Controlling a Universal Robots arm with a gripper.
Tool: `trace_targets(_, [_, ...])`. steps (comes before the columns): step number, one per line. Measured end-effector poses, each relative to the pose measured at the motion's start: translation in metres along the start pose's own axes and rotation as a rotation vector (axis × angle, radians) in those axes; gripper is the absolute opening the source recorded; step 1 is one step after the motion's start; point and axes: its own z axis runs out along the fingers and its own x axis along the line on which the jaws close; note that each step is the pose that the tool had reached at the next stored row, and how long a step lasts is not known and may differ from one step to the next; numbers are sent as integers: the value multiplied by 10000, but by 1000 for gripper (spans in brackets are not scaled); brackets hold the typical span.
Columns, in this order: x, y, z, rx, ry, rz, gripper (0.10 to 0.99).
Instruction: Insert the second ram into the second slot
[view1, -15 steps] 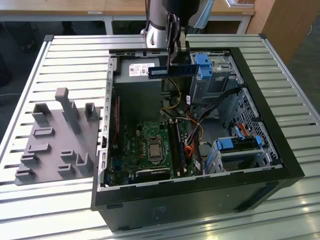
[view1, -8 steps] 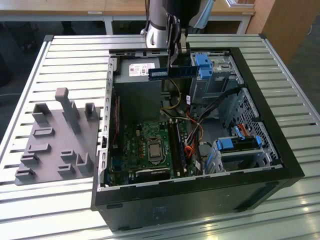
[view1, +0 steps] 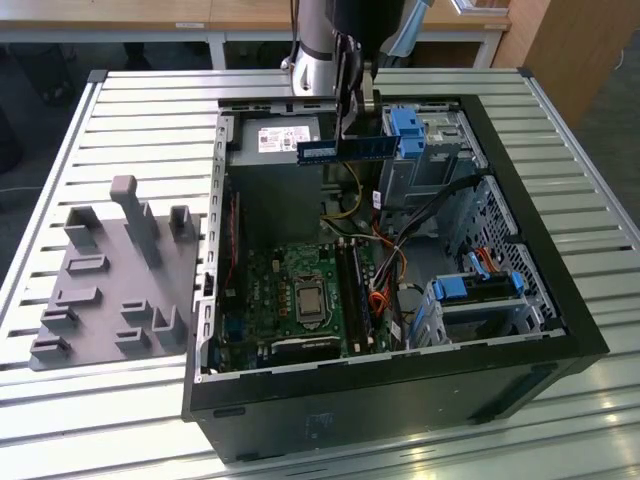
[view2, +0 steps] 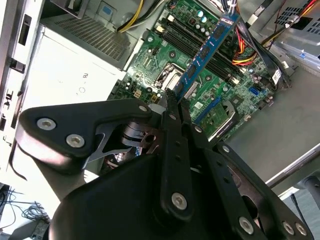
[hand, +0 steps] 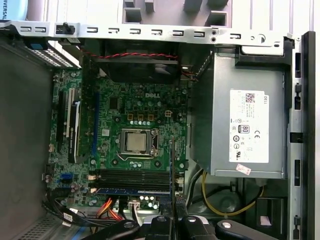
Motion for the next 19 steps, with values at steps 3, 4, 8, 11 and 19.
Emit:
trace_targets(3, [18,1,1,0,0,1,137])
trace_targets(4, [22,1,1,0,0,1,137])
trace_targets(8, [47,1,1,0,1,0,137])
trace_targets(11, [58,2,2,0,1,0,137])
trace_targets(19, [76,2,3,1,0,0,137])
